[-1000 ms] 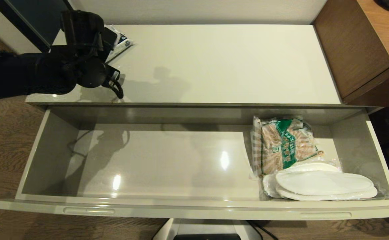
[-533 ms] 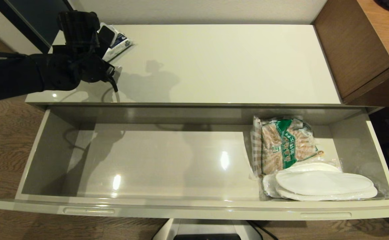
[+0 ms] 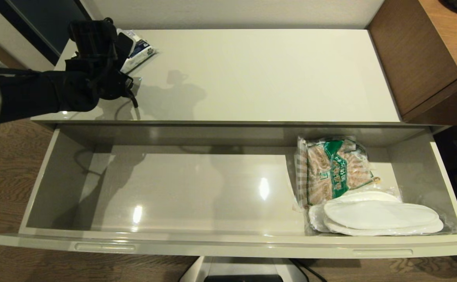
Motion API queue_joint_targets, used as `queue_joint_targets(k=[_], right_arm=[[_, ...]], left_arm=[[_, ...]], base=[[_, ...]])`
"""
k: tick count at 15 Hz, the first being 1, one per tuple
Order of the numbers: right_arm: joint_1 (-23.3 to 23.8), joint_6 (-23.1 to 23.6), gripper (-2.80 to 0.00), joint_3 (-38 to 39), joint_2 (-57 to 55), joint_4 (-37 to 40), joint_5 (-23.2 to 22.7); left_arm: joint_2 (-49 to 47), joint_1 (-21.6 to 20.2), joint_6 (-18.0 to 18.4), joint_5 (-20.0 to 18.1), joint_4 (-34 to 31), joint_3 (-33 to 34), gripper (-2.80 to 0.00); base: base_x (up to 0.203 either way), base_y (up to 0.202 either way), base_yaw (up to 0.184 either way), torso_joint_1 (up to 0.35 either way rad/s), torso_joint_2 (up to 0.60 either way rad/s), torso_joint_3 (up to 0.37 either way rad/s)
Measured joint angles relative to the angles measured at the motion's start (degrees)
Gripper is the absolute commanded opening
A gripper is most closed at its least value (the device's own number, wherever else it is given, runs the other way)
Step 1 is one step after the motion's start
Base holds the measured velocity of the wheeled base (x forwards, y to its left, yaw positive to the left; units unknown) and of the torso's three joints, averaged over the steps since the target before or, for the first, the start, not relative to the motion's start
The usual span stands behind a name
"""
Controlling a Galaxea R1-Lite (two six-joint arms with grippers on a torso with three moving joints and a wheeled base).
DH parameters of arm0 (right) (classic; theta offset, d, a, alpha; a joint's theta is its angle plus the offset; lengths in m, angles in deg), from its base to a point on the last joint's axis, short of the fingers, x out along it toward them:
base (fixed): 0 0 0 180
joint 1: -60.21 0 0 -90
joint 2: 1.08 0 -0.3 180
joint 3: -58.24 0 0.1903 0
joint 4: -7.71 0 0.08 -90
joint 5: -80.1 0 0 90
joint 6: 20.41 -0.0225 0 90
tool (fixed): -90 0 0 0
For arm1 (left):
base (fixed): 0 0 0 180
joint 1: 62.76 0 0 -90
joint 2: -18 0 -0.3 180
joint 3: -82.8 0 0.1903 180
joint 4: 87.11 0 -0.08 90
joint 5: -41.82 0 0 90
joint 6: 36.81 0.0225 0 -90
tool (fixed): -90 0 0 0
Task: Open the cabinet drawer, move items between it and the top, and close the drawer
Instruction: Pick up the tissue on the table
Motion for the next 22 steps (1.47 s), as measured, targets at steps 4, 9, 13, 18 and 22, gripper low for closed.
queue_joint_targets(k=[4, 9, 13, 18, 22], right_arm=[[0.00, 0.02, -2.80, 0.01, 0.00, 0.01, -0.01], [0.00, 0.02, -2.80, 0.01, 0.00, 0.01, -0.01], [0.00, 0.01, -2.80, 0.01, 0.00, 0.00, -0.01], [0.00, 0.02, -2.80, 0.01, 0.00, 0.00, 0.00], [0.00, 0.02, -2.80, 0.01, 0.00, 0.00, -0.03]], left_arm=[[-1.58, -0.11, -0.22, -0.04, 3.73, 0.22, 0.00], [-3.18, -0.16, -0.46, -0.15, 5.28, 0.41, 0.00], [-4.22, -0.24, -0.29, -0.29, 5.64, 0.93, 0.00], [-4.85, -0.33, 0.05, -0.37, 10.28, 2.83, 0.00], [-4.66, -0.35, -0.05, -0.48, 12.38, 5.60, 0.00]], base=[[0.000, 0.000, 0.000, 0.000, 0.00, 0.000], [0.000, 0.000, 0.000, 0.000, 0.00, 0.000], [0.000, 0.000, 0.000, 0.000, 0.00, 0.000], [0.000, 0.000, 0.000, 0.000, 0.00, 0.000], [0.000, 0.000, 0.000, 0.000, 0.00, 0.000]])
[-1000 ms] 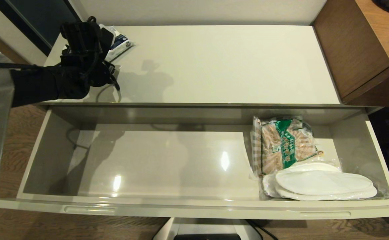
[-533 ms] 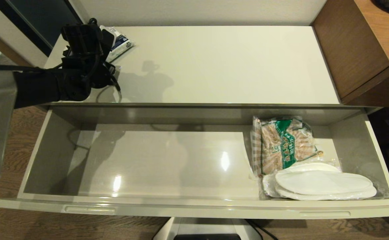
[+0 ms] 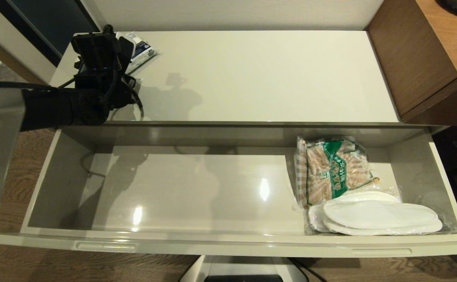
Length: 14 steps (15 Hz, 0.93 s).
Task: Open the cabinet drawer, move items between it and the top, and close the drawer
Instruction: Pick up the tissue on the table
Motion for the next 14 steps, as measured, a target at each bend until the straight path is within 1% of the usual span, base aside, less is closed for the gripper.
queue_joint_targets(k=[1, 2, 4, 5, 8, 14], right_arm=[[0.00, 0.00, -2.80, 0.00, 0.00, 0.00, 0.02], [-0.02, 0.00, -2.80, 0.00, 0.00, 0.00, 0.06], [-0.02, 0.00, -2.80, 0.00, 0.00, 0.01, 0.03], [-0.02, -0.02, -2.80, 0.00, 0.00, 0.00, 0.04], [0.00, 0.00, -2.80, 0.00, 0.00, 0.00, 0.03], [-0.09, 0.00, -2.80, -0.01, 0.00, 0.01, 0.03]], left_arm=[[0.02, -0.05, 0.15, 0.00, 0.06, 0.09, 0.00], [0.09, -0.21, 0.42, -0.21, 0.10, 0.31, -2.80], [0.33, -0.72, 2.41, -1.55, 0.50, 1.21, -2.80], [0.33, -0.78, 2.86, -1.71, 1.60, 1.61, -2.80], [0.27, -0.96, 3.00, -1.71, 4.27, 2.15, -2.80], [0.85, -1.00, 2.97, -1.55, 4.50, 2.01, -2.80]], base=[[0.000, 0.000, 0.000, 0.000, 0.00, 0.000], [0.000, 0.000, 0.000, 0.000, 0.00, 0.000], [0.000, 0.000, 0.000, 0.000, 0.00, 0.000], [0.000, 0.000, 0.000, 0.000, 0.00, 0.000], [0.000, 0.000, 0.000, 0.000, 0.00, 0.000], [0.000, 0.000, 0.000, 0.000, 0.00, 0.000]])
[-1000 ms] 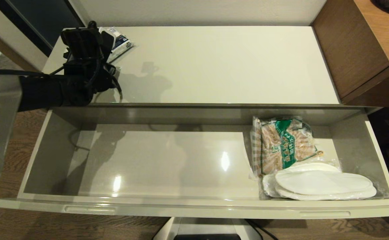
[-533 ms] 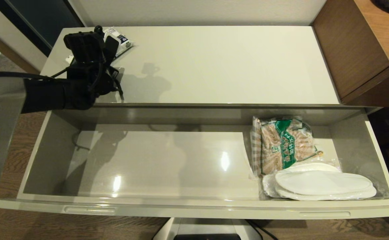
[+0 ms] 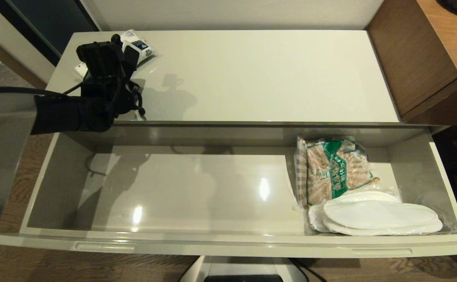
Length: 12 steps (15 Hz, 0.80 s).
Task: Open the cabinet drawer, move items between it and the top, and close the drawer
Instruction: Pick up the tissue on the table, then put the tissue in the drawer
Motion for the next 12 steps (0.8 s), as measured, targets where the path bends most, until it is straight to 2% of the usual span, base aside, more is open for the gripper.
queue_joint_targets(k=[4, 7, 10, 12], right_arm=[[0.06, 0.00, -2.80, -0.02, 0.00, -0.01, -0.01], [0.09, -0.01, -2.80, 0.04, 0.00, 0.00, 0.00], [0.09, 0.00, -2.80, 0.03, 0.00, 0.00, 0.00], [0.09, 0.00, -2.80, 0.01, 0.00, -0.01, 0.00]], left_arm=[[4.49, 0.01, 0.02, -0.35, -1.28, 1.98, -2.80], [16.10, 0.54, -0.20, -0.35, -3.49, 8.43, -2.80], [31.32, 1.26, -2.72, -0.40, -11.97, 15.94, -2.80], [40.34, 1.64, -6.43, -0.75, -21.10, 20.16, -2.80]], base=[[0.000, 0.000, 0.000, 0.000, 0.00, 0.000], [0.000, 0.000, 0.000, 0.000, 0.00, 0.000], [0.000, 0.000, 0.000, 0.000, 0.00, 0.000], [0.000, 0.000, 0.000, 0.000, 0.00, 0.000]])
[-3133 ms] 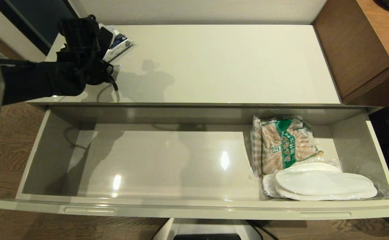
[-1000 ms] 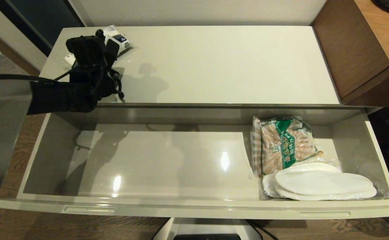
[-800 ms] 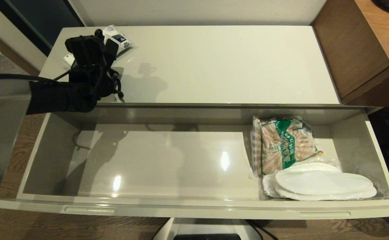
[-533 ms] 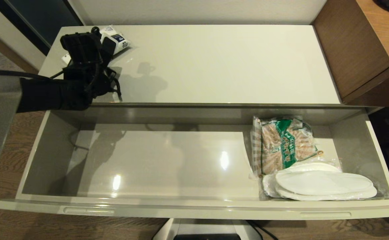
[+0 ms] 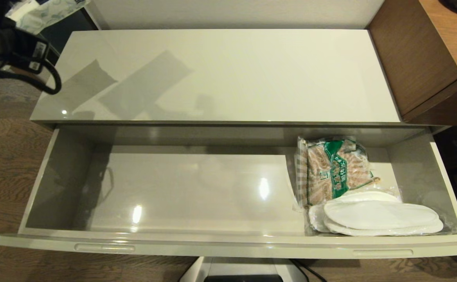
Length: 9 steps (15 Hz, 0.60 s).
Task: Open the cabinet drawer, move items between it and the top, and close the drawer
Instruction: Put the tissue in the drawer
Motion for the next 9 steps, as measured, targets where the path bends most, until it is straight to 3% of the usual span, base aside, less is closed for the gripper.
queue_joint_targets(k=[2, 4, 6, 7, 9], right_arm=[[0.00, 0.00, -2.80, 0.00, 0.00, 0.00, 0.00], [0.00, 0.00, -2.80, 0.00, 0.00, 0.00, 0.00], [0.00, 0.00, -2.80, 0.00, 0.00, 0.00, 0.00], [-0.02, 0.00, -2.80, 0.00, 0.00, 0.00, 0.02], [-0.02, 0.00, -2.80, 0.00, 0.00, 0.00, -0.01]], left_arm=[[9.54, 0.16, -8.25, -2.61, -14.69, 4.18, -2.80], [16.17, 0.27, -21.42, -7.71, -31.54, 9.29, -2.80], [19.36, 0.41, -36.15, -14.83, -43.78, 16.69, -2.80], [20.04, 0.57, -42.24, -18.03, -46.77, 20.70, -2.80], [19.90, 1.07, -50.78, -21.63, -44.51, 28.70, -2.80]], base=[[0.000, 0.000, 0.000, 0.000, 0.00, 0.000], [0.000, 0.000, 0.000, 0.000, 0.00, 0.000], [0.000, 0.000, 0.000, 0.000, 0.00, 0.000], [0.000, 0.000, 0.000, 0.000, 0.00, 0.000], [0.000, 0.000, 0.000, 0.000, 0.00, 0.000]])
